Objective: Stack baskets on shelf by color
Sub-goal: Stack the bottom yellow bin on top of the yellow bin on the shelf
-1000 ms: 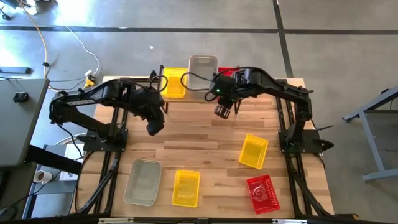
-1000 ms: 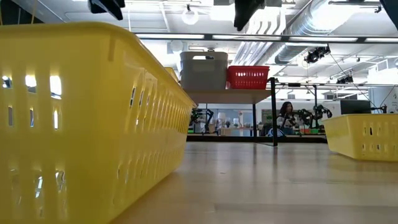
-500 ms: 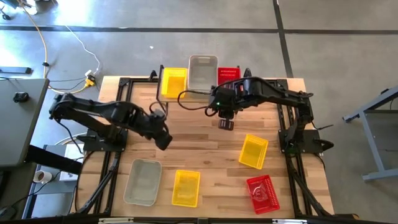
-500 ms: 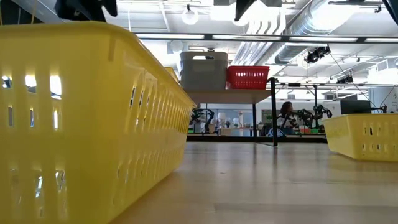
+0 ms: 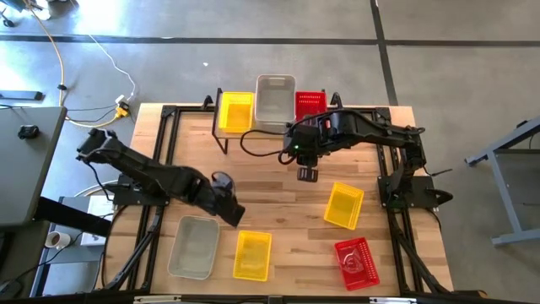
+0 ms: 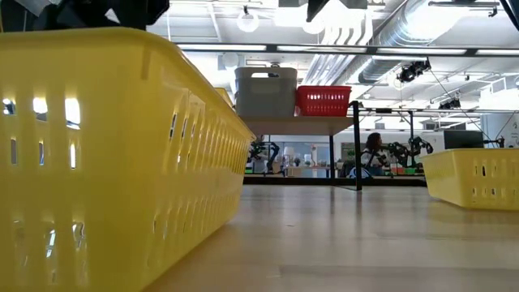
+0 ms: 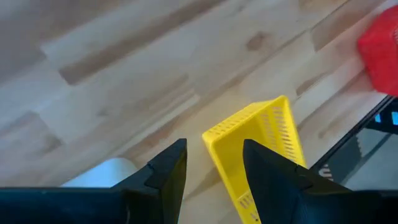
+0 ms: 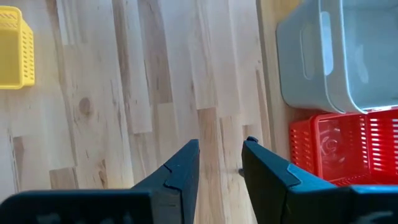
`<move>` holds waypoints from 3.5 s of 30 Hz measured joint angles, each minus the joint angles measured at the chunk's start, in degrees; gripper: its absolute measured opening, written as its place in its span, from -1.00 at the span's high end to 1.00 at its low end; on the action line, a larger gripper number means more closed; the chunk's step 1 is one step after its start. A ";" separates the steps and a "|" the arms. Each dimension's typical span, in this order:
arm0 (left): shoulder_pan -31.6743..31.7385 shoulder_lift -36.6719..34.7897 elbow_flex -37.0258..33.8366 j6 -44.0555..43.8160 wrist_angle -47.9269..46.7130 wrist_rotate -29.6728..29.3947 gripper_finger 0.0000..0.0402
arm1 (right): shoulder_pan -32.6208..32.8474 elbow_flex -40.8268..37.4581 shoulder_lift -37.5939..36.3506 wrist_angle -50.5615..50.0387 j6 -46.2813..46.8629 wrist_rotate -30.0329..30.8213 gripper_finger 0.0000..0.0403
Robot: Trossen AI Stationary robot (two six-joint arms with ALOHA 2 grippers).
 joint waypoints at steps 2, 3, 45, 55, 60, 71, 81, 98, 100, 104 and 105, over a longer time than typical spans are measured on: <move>-1.10 1.92 0.00 -1.30 0.88 0.12 0.27 | 0.14 0.00 0.02 -0.02 0.00 -0.60 0.46; -1.50 2.88 0.00 -1.95 1.43 0.12 0.27 | 0.20 0.00 0.02 -0.02 0.02 -0.62 0.46; -6.24 19.61 0.04 -12.46 11.98 6.90 0.36 | 0.49 -0.07 0.04 -0.02 0.30 -0.61 0.47; -6.22 19.61 0.04 -12.50 11.96 6.02 0.77 | 0.49 -0.07 0.04 -0.02 -0.01 -0.60 0.47; -6.22 19.59 0.04 -12.52 12.00 4.27 0.96 | 0.49 -0.07 0.04 -0.02 -0.15 -0.60 0.47; -5.41 19.26 0.04 -12.55 12.41 3.33 0.98 | 0.49 -0.07 0.04 -0.02 -0.50 -0.60 0.47; -4.35 16.72 -0.02 -10.66 13.64 2.64 0.99 | 0.49 -0.07 0.02 0.00 -1.66 -0.36 0.47; 0.93 3.42 0.07 -2.30 7.08 -0.76 0.98 | 0.34 -0.09 0.02 -0.04 -1.70 2.11 0.47; 2.62 1.27 0.04 -0.36 4.94 -0.79 0.98 | 0.34 -0.09 0.00 0.02 -1.68 2.42 0.47; 7.05 -3.30 0.01 3.91 1.50 -0.82 0.98 | 0.34 -0.09 0.00 0.03 -1.60 2.46 0.47; 8.21 -4.49 0.13 4.93 1.83 -0.82 0.98 | 0.34 -0.09 0.01 0.03 -1.33 2.43 0.47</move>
